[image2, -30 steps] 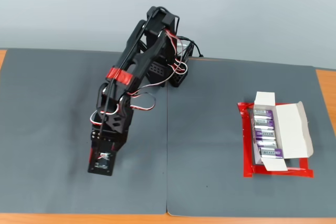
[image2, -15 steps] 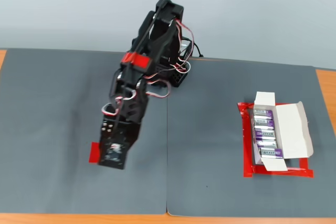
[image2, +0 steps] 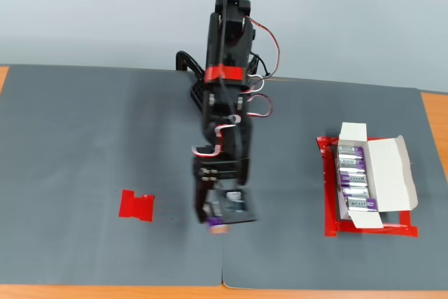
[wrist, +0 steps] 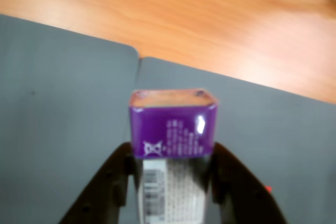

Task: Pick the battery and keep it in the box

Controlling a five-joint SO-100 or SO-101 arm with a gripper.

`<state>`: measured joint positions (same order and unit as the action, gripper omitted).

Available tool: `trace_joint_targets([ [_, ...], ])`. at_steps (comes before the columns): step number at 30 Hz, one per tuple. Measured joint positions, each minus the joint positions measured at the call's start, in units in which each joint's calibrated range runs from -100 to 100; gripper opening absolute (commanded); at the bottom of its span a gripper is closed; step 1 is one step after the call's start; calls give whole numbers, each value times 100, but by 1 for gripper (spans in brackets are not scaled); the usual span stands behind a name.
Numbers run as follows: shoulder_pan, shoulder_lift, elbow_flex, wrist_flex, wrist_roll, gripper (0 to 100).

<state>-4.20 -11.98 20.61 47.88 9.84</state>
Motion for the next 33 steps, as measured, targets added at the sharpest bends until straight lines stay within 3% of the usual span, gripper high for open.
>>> trace_joint_targets([
  [23,-3102,0,-314,0,0,7],
  [33,-3854,374,-314,0,0,7],
])
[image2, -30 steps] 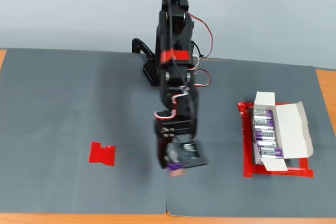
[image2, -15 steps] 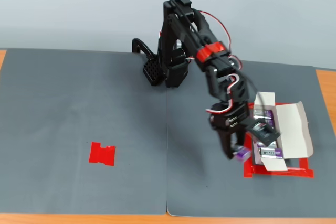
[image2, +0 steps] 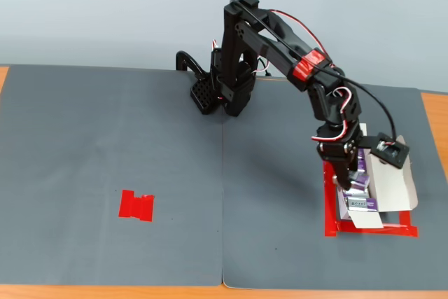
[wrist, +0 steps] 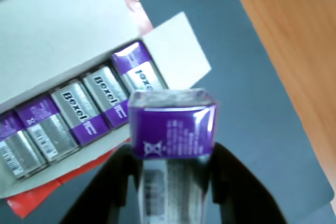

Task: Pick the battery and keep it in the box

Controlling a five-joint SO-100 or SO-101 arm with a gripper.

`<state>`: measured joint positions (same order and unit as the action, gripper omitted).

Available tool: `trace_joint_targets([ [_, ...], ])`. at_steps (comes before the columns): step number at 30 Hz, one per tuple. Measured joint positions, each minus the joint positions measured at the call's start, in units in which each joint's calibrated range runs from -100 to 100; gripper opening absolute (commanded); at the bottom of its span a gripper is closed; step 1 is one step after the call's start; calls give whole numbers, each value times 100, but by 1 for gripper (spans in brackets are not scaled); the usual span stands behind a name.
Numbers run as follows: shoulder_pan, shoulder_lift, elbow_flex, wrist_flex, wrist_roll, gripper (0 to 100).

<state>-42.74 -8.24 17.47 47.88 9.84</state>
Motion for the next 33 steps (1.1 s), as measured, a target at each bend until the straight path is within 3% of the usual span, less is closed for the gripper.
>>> trace_joint_targets([
  [16,-892,671,0,0,0,7],
  [33,-1061,1155,0,-52,0,7],
])
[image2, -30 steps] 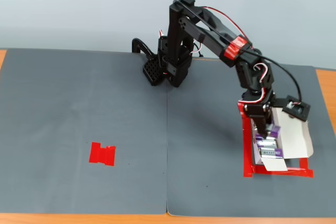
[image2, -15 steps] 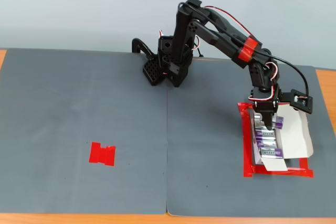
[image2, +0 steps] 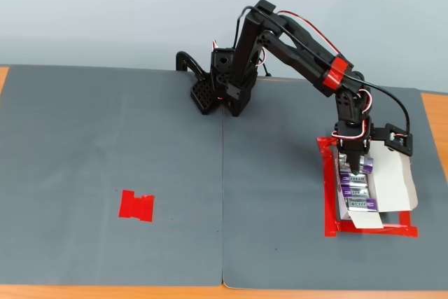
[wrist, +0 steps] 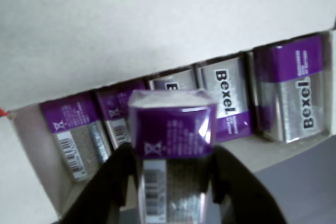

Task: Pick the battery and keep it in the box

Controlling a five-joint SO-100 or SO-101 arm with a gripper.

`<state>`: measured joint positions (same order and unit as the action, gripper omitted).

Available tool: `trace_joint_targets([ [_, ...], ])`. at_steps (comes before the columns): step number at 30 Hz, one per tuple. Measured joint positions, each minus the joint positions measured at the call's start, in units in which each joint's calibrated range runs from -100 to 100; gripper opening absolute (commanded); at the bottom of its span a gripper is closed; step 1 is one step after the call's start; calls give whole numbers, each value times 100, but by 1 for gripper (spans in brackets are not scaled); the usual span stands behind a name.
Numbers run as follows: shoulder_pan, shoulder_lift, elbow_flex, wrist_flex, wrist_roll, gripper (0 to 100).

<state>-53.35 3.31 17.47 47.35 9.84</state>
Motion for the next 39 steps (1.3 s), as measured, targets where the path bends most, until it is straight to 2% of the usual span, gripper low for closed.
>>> trace_joint_targets([
  [5,0,0,0,0,0,8],
  [12,0,0,-9,0,-78,27],
  [18,22,0,-81,0,-190,28],
  [22,29,0,-81,0,-190,23],
  [29,96,-136,-108,17,-190,2],
  [39,656,-1334,-90,17,-190,2],
])
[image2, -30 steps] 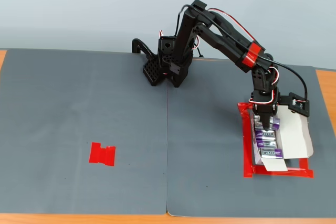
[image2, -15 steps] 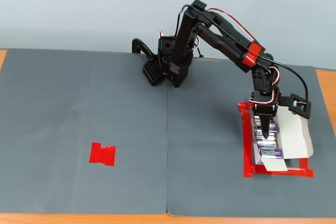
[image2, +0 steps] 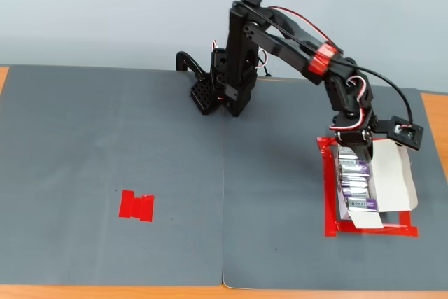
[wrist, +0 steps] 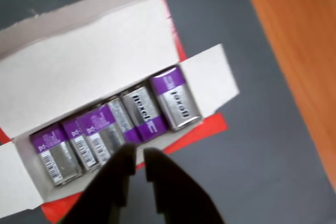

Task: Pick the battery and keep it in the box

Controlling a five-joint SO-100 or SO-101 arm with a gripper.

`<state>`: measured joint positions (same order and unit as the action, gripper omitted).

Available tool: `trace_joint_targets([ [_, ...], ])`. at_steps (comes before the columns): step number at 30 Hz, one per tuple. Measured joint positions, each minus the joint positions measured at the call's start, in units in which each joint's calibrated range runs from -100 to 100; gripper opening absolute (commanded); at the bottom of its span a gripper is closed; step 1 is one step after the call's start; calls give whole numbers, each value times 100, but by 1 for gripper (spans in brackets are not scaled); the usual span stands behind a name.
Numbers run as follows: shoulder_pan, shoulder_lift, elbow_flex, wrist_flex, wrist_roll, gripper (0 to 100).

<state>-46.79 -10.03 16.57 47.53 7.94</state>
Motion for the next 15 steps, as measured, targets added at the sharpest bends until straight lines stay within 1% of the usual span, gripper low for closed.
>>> trace_joint_targets([
  [4,427,-739,485,0,0,2],
  [10,1260,-2048,1617,9,-10,2],
  [15,2380,-3339,2739,9,0,2],
])
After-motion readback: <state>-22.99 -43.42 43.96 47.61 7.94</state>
